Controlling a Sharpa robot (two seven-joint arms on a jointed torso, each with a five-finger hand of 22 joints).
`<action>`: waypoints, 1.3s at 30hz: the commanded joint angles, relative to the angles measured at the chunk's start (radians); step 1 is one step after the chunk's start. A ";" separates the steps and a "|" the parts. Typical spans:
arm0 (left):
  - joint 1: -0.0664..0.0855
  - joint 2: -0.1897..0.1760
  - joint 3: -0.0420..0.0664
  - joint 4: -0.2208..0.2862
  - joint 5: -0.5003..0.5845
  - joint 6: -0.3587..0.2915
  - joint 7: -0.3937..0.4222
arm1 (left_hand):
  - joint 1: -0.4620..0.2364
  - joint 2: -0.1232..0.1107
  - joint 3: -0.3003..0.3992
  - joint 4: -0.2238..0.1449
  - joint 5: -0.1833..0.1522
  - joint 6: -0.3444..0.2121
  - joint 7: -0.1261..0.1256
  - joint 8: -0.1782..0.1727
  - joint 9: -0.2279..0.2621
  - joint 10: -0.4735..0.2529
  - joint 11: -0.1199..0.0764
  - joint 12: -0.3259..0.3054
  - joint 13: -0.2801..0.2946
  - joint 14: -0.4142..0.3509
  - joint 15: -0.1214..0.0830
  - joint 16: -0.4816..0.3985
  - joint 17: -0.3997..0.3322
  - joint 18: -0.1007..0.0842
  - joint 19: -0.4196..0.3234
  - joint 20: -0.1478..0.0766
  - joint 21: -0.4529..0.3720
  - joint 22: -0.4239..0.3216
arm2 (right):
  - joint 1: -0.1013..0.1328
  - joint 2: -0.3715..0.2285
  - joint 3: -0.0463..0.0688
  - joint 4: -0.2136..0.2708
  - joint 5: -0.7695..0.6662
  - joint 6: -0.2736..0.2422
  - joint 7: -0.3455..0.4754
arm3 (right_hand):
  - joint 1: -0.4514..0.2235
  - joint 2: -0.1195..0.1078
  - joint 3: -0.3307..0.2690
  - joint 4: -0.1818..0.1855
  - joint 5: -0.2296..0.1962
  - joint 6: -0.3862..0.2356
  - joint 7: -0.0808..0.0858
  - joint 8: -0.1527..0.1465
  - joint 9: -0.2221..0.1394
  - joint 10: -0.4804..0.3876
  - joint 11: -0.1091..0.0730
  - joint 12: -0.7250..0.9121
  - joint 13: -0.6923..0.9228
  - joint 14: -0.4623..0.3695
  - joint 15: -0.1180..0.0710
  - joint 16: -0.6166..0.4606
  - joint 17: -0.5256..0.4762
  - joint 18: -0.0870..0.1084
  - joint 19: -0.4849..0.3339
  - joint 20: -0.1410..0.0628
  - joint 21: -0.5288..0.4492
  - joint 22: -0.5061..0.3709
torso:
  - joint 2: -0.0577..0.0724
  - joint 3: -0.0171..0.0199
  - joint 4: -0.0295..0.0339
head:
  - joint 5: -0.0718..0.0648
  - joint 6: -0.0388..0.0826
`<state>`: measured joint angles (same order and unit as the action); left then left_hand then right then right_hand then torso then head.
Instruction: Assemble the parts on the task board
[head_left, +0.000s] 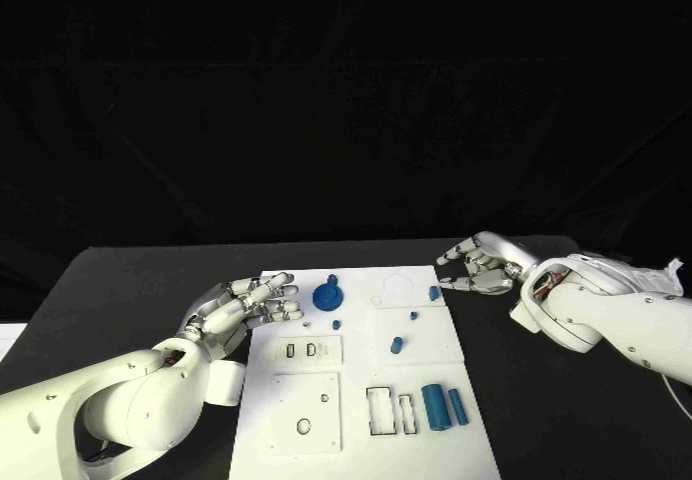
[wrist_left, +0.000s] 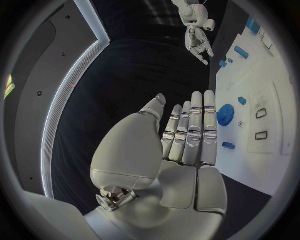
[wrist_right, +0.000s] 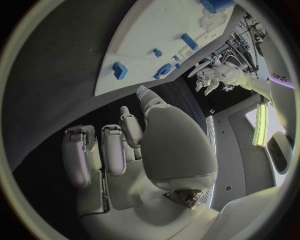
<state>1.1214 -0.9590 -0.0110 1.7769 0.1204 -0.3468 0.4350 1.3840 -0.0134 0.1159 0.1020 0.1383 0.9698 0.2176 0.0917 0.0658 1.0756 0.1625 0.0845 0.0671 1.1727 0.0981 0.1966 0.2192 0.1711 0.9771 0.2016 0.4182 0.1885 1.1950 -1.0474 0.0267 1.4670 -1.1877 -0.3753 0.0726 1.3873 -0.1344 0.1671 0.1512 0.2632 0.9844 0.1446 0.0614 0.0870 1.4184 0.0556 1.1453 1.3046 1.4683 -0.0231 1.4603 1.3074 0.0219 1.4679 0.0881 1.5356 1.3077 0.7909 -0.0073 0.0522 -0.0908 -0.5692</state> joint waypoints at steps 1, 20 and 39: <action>-0.001 0.003 0.000 0.000 -0.006 0.022 0.009 | 0.006 0.004 0.001 -0.006 0.000 -0.001 0.003 -0.004 0.000 -0.007 -0.003 -0.004 -0.001 0.005 0.001 -0.004 0.001 0.009 0.003 0.001 0.004 0.001 | -0.013 0.007 0.000 -0.013 -0.040 0.036 0.024 | 0.012 0.001 -0.002 -0.008 -0.007 0.002 -0.001 0.001 -0.001 -0.001 -0.003 -0.003 -0.001 0.064 0.004 0.005 0.074 -0.004 0.048 0.005 0.003 0.193 | -0.001 0.0042 0.0003 | 0.001 -0.001; -0.002 0.006 0.000 -0.001 -0.006 0.024 0.007 | 0.006 0.005 0.001 -0.007 0.000 -0.001 0.003 -0.004 0.000 -0.007 -0.003 -0.003 -0.001 0.005 0.001 -0.004 0.002 0.009 0.003 0.001 0.004 0.001 | -0.037 0.067 0.000 -0.081 -0.096 0.042 0.012 | 0.025 0.011 -0.002 -0.017 -0.016 -0.005 0.001 0.003 -0.002 -0.001 -0.001 -0.001 0.000 0.065 0.006 0.010 0.083 -0.005 0.051 0.006 0.005 0.197 | -0.001 0.0004 0.0010 | 0.016 -0.012; -0.002 0.004 0.000 0.000 -0.006 0.024 0.006 | 0.006 0.005 0.001 -0.007 0.000 -0.001 0.003 -0.004 0.000 -0.007 -0.003 -0.003 -0.001 0.005 0.001 -0.004 0.002 0.009 0.003 0.001 0.004 0.001 | -0.052 0.091 0.000 -0.112 -0.101 0.043 0.009 | 0.049 0.045 0.018 -0.039 -0.033 0.053 -0.007 0.018 0.009 0.005 -0.008 0.012 0.009 0.068 0.001 0.016 0.095 -0.007 0.058 0.004 0.009 0.206 | -0.001 0.0020 -0.0012 | 0.017 -0.016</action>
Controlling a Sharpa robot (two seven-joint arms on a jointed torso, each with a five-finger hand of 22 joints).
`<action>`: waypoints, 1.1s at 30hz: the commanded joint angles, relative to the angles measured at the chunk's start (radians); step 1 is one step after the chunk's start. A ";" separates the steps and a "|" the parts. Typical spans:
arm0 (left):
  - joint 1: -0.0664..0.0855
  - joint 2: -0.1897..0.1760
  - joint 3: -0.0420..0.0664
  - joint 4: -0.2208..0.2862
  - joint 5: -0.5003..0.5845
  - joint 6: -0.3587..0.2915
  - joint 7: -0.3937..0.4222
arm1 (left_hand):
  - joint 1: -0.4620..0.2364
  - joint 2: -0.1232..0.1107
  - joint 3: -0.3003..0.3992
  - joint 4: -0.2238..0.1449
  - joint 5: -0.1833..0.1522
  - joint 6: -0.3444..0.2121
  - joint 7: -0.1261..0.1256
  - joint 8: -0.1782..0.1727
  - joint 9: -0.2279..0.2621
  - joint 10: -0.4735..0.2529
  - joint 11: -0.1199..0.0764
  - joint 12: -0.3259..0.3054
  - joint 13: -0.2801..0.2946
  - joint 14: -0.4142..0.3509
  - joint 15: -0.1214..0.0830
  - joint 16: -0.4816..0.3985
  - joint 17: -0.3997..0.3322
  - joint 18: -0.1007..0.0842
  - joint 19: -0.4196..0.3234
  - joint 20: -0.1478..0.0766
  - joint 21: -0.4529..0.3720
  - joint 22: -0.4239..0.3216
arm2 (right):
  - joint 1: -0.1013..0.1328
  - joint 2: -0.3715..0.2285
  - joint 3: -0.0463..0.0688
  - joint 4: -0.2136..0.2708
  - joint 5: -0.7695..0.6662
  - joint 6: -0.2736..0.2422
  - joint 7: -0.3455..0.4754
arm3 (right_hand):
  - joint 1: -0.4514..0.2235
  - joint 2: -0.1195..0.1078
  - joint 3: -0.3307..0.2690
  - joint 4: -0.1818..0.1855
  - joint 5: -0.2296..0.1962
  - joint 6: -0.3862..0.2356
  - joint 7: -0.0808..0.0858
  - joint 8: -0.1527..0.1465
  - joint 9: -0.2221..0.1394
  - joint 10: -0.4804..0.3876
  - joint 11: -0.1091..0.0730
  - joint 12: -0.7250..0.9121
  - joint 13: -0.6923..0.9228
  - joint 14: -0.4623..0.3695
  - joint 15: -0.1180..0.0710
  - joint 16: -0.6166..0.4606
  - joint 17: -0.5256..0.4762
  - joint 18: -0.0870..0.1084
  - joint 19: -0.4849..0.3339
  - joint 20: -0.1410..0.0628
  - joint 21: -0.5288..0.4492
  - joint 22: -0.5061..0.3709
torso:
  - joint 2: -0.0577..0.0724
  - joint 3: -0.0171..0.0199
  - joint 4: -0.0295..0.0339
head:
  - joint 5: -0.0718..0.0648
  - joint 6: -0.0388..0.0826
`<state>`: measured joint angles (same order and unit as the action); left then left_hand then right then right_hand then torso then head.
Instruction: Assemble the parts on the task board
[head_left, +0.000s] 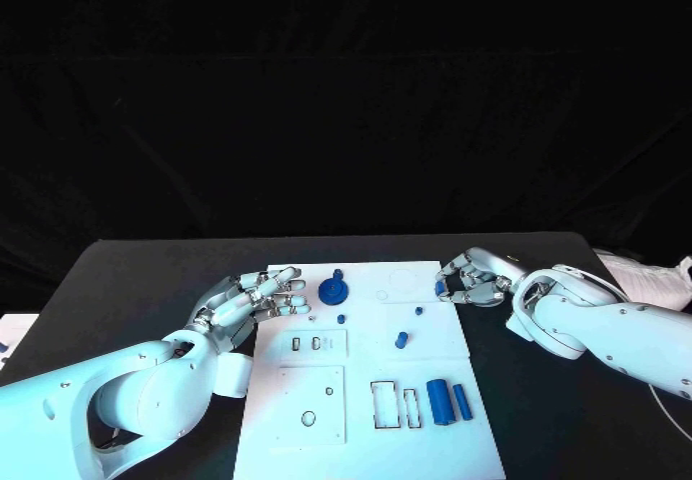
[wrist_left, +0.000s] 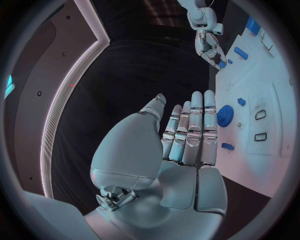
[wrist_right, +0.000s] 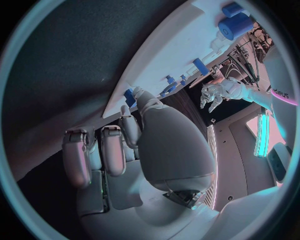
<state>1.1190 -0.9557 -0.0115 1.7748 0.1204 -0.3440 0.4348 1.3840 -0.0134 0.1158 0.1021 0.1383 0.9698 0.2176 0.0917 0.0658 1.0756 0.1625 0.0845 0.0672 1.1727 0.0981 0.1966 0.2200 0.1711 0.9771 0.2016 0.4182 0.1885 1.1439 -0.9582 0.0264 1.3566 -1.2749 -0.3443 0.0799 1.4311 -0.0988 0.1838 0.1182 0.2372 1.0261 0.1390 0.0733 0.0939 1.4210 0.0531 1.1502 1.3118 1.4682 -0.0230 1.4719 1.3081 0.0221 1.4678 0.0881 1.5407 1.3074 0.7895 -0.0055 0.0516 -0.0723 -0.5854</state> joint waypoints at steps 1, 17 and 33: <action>0.000 0.001 0.000 0.002 -0.006 0.021 0.006 | 0.006 0.005 0.001 -0.007 0.000 -0.001 0.003 -0.004 0.000 -0.007 -0.003 -0.003 -0.001 0.005 0.001 -0.004 0.001 0.009 0.003 0.001 0.004 0.001 | -0.001 0.002 0.000 -0.001 -0.014 0.013 0.002 | 0.006 0.012 0.003 -0.007 -0.009 0.017 -0.003 0.008 0.003 0.003 -0.007 0.007 0.002 0.068 0.000 0.005 0.095 -0.007 0.059 0.003 0.004 0.207 | 0.000 0.0003 -0.0007 | -0.002 0.000; 0.000 0.001 0.000 0.002 -0.006 0.021 0.005 | 0.006 0.005 0.001 -0.007 0.000 -0.001 0.003 -0.004 0.000 -0.007 -0.003 -0.003 -0.001 0.005 0.001 -0.004 0.001 0.009 0.003 0.001 0.004 0.001 | -0.005 0.012 0.000 -0.007 -0.014 0.008 -0.005 | 0.003 0.019 0.010 -0.014 -0.039 0.035 -0.008 0.003 0.004 0.006 -0.012 0.011 0.005 0.069 -0.005 0.007 0.100 -0.008 0.061 -0.002 0.006 0.210 | 0.000 0.0001 0.0002 | -0.002 -0.003; 0.000 0.000 0.000 0.004 -0.006 0.022 0.004 | 0.006 0.005 0.001 -0.007 0.000 -0.001 0.003 -0.004 0.000 -0.007 -0.003 -0.003 -0.001 0.005 0.001 -0.004 0.001 0.009 0.003 0.001 0.004 0.001 | -0.005 0.019 0.000 -0.010 -0.014 0.005 -0.009 | 0.015 0.051 0.037 -0.026 -0.054 0.081 -0.022 0.016 0.011 0.015 -0.023 0.029 0.017 0.071 -0.012 0.011 0.109 -0.009 0.063 -0.007 0.007 0.214 | 0.001 0.0009 0.0001 | -0.003 -0.010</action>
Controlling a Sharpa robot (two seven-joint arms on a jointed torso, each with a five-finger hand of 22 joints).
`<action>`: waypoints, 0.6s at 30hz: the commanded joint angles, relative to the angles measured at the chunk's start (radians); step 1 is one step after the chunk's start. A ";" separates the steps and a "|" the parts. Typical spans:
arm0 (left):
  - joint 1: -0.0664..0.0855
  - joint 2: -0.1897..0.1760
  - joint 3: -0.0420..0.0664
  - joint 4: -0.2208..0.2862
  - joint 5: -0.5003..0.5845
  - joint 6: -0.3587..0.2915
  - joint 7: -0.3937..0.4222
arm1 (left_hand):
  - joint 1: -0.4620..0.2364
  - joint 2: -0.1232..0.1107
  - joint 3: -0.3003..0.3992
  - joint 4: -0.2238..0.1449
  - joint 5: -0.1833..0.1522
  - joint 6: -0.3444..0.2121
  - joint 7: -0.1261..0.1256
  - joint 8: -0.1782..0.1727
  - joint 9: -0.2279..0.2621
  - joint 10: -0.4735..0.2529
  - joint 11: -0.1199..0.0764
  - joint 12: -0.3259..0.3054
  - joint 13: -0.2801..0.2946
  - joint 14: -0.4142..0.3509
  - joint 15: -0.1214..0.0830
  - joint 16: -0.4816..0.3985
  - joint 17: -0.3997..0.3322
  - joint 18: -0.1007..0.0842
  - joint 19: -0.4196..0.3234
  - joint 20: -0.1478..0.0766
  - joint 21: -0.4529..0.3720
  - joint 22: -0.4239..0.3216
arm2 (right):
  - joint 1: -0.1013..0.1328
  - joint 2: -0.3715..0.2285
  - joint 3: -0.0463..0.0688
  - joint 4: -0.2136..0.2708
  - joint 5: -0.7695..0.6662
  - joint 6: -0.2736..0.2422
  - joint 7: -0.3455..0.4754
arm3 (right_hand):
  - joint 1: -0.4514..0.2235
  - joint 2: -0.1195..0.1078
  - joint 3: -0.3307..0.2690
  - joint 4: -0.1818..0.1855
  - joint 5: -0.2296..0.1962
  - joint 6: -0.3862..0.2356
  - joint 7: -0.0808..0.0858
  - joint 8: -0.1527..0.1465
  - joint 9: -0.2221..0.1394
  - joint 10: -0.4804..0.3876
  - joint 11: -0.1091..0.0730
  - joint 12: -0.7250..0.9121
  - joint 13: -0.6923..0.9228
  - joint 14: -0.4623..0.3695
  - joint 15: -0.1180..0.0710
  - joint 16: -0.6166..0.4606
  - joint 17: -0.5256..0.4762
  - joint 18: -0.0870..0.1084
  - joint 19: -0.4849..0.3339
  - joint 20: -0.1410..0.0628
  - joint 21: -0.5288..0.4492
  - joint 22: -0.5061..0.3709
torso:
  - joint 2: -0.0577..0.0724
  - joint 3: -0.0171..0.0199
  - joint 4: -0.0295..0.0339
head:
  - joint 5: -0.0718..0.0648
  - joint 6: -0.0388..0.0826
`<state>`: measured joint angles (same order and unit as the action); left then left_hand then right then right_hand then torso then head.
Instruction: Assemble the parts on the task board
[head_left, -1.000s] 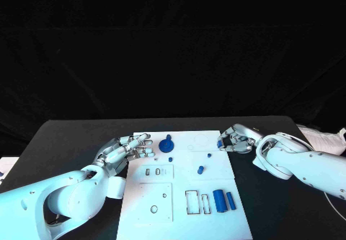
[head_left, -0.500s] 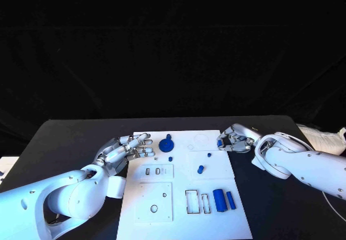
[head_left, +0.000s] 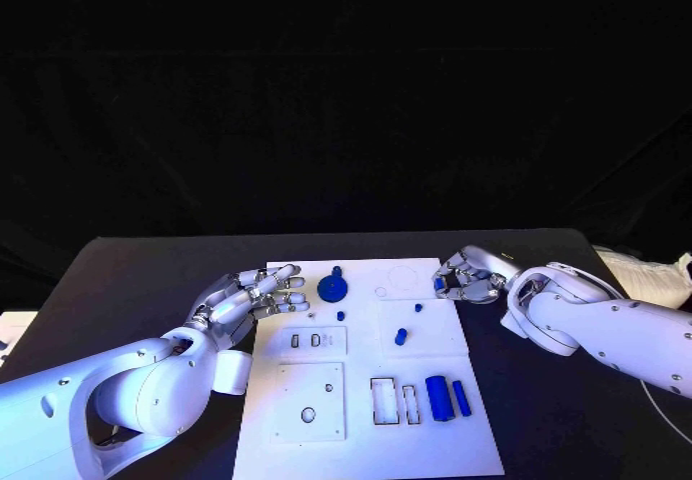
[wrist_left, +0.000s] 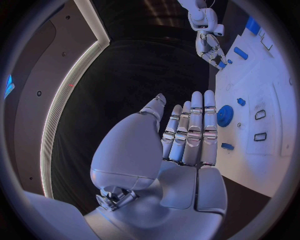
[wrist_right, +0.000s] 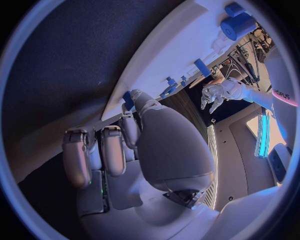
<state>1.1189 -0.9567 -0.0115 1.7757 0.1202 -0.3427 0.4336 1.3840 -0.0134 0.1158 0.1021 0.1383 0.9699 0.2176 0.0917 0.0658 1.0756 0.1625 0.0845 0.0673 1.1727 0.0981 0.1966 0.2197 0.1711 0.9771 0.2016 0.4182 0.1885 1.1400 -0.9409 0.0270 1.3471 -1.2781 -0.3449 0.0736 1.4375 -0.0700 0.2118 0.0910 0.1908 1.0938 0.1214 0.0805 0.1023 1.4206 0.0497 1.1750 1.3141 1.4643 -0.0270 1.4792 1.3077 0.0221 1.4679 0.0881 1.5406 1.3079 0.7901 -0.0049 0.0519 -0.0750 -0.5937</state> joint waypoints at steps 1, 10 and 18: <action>0.000 0.000 0.000 0.003 -0.006 0.021 0.005 | 0.006 0.005 0.001 -0.007 0.000 -0.001 0.003 -0.004 0.000 -0.007 -0.003 -0.003 -0.001 0.005 0.001 -0.004 0.001 0.009 0.003 0.001 0.004 0.001 | -0.001 0.002 0.000 -0.001 -0.008 0.005 -0.001 | 0.010 0.030 0.015 -0.002 -0.011 0.031 -0.011 0.017 0.007 0.017 -0.024 0.006 0.016 0.075 -0.012 0.005 0.112 -0.009 0.064 -0.009 0.007 0.214 | 0.000 0.0003 -0.0005 | 0.000 -0.002; 0.000 0.000 0.000 0.004 -0.006 0.021 0.004 | 0.006 0.005 0.001 -0.007 0.000 -0.001 0.003 -0.004 0.000 -0.007 -0.003 -0.003 -0.001 0.005 0.001 -0.004 0.001 0.009 0.003 0.001 0.004 0.001 | -0.002 0.005 0.000 -0.002 0.012 -0.030 0.003 | 0.011 0.056 0.028 -0.019 -0.015 0.092 -0.042 0.049 0.028 0.038 -0.049 0.042 0.038 0.079 -0.032 0.015 0.129 -0.013 0.074 -0.028 0.013 0.227 | -0.001 0.0003 0.0004 | -0.002 -0.004; 0.000 -0.002 0.000 -0.001 -0.006 0.022 0.005 | 0.006 0.005 0.001 -0.007 0.000 -0.001 0.003 -0.004 0.000 -0.007 -0.003 -0.003 -0.001 0.005 0.001 -0.004 0.001 0.009 0.003 0.001 0.004 0.001 | 0.001 0.000 0.002 0.040 0.047 -0.053 -0.011 | 0.008 0.060 0.030 -0.020 -0.014 0.092 -0.043 0.049 0.030 0.038 -0.050 0.042 0.038 0.079 -0.034 0.015 0.129 -0.013 0.074 -0.030 0.014 0.227 | -0.002 0.0001 -0.0005 | 0.001 -0.005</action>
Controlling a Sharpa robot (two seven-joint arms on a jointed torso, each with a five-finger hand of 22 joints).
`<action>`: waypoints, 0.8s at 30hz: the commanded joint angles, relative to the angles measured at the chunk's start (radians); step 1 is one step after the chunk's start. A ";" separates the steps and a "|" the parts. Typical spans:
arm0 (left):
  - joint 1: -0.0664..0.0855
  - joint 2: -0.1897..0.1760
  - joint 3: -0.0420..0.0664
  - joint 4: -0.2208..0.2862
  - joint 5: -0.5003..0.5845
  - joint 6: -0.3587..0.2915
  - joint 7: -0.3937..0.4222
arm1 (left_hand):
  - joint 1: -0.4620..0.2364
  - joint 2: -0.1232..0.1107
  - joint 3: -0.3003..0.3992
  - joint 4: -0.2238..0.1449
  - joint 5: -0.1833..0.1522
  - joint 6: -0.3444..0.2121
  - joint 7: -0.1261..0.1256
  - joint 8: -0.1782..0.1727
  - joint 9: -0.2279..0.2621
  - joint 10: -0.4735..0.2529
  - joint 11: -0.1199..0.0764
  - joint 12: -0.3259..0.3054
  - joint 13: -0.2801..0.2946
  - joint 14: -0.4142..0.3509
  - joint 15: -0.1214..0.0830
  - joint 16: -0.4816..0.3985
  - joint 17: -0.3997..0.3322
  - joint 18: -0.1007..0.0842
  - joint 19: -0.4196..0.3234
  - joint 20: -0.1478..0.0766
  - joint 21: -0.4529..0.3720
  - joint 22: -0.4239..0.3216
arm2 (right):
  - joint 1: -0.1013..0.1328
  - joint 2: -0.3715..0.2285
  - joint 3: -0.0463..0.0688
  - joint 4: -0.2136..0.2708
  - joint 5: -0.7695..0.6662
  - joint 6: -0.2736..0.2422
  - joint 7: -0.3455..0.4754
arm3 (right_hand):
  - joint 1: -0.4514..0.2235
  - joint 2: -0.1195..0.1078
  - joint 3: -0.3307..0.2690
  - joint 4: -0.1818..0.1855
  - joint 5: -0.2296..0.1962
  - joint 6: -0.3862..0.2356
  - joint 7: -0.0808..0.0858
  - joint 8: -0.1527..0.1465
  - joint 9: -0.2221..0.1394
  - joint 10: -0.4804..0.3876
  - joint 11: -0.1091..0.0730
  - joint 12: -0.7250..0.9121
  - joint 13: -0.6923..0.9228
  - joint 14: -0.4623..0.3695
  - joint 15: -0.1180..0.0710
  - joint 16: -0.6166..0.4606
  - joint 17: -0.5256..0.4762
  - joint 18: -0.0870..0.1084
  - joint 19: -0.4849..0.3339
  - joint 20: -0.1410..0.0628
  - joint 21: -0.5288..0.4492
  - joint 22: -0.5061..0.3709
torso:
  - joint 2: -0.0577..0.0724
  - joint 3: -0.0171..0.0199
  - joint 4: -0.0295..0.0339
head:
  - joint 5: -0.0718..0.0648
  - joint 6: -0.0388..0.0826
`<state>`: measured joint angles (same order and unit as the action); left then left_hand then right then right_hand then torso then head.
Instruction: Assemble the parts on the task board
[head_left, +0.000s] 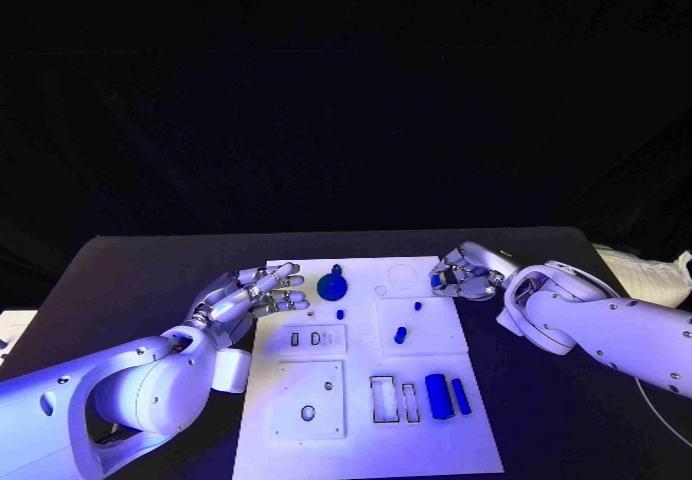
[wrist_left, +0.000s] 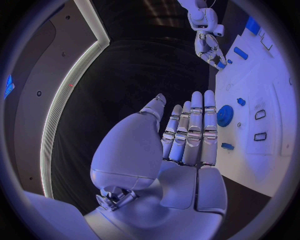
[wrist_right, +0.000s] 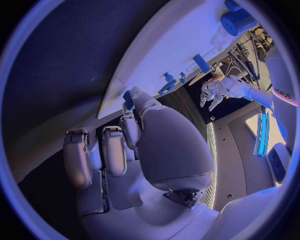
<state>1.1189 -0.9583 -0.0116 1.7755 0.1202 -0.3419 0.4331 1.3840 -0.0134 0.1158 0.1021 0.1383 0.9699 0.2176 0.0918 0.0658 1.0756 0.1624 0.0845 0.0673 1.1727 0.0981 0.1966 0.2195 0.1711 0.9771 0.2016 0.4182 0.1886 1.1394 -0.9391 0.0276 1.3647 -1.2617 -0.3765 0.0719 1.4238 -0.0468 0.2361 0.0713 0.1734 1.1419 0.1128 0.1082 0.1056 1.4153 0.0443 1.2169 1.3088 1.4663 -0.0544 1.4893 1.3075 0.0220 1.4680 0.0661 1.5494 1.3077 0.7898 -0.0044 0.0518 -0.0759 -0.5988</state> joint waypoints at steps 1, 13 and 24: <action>0.000 0.000 0.000 -0.002 -0.006 0.021 0.006 | 0.006 0.005 0.001 -0.007 0.000 -0.001 0.003 -0.004 0.000 -0.007 -0.003 -0.003 -0.001 0.005 0.001 -0.004 0.001 0.009 0.003 0.001 0.004 0.001 | 0.002 -0.003 0.002 0.030 0.037 -0.022 -0.012 | 0.021 0.038 0.006 0.000 0.004 0.042 -0.034 0.020 0.027 0.044 -0.045 -0.001 0.043 0.077 -0.007 0.004 0.129 -0.012 0.074 -0.009 0.005 0.227 | -0.002 -0.0004 -0.0007 | 0.003 0.000; 0.000 0.006 0.000 -0.038 -0.006 0.024 0.009 | 0.006 0.005 0.001 -0.007 0.000 -0.001 0.003 -0.004 0.000 -0.007 -0.003 -0.003 -0.001 0.005 0.001 -0.004 0.001 0.009 0.003 0.001 0.004 0.001 | 0.026 0.045 0.005 0.217 0.016 -0.034 -0.192 | 0.007 0.046 0.008 0.000 0.005 0.023 -0.029 0.009 0.028 0.042 -0.042 -0.007 0.041 0.076 -0.007 0.002 0.125 -0.012 0.073 -0.012 0.004 0.226 | -0.017 -0.0072 -0.0011 | 0.012 -0.004; 0.000 0.008 0.000 -0.060 -0.006 0.028 0.012 | 0.006 0.005 0.001 -0.007 0.000 -0.001 0.003 -0.004 0.000 -0.007 -0.003 -0.003 -0.001 0.005 0.001 -0.004 0.001 0.009 0.003 0.001 0.004 0.001 | 0.001 0.165 -0.004 0.269 -0.160 0.016 -0.303 | -0.004 0.038 0.005 -0.008 0.007 0.020 -0.027 0.004 0.031 0.073 -0.039 0.091 0.102 0.076 -0.005 0.002 0.126 -0.012 0.073 -0.011 0.004 0.226 | -0.025 -0.0156 0.0082 | 0.037 -0.025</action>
<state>1.1190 -0.9514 -0.0117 1.7159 0.1202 -0.3372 0.4343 1.3840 -0.0134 0.1158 0.1021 0.1383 0.9698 0.2176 0.0917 0.0658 1.0756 0.1625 0.0845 0.0673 1.1727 0.0981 0.1966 0.2195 0.1712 0.9771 0.2016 0.4182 0.1885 1.1434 -0.7794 0.0234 1.6296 -1.3269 -0.3929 -0.1659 1.4079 -0.0309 0.2417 0.0710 0.1761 1.1413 0.1122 0.1082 0.1055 1.4164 0.0454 1.2922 1.3008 1.4647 -0.0555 1.4892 1.3073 0.0220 1.4643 0.0626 1.5492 1.3075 0.7679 -0.0162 0.0570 -0.0464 -0.6182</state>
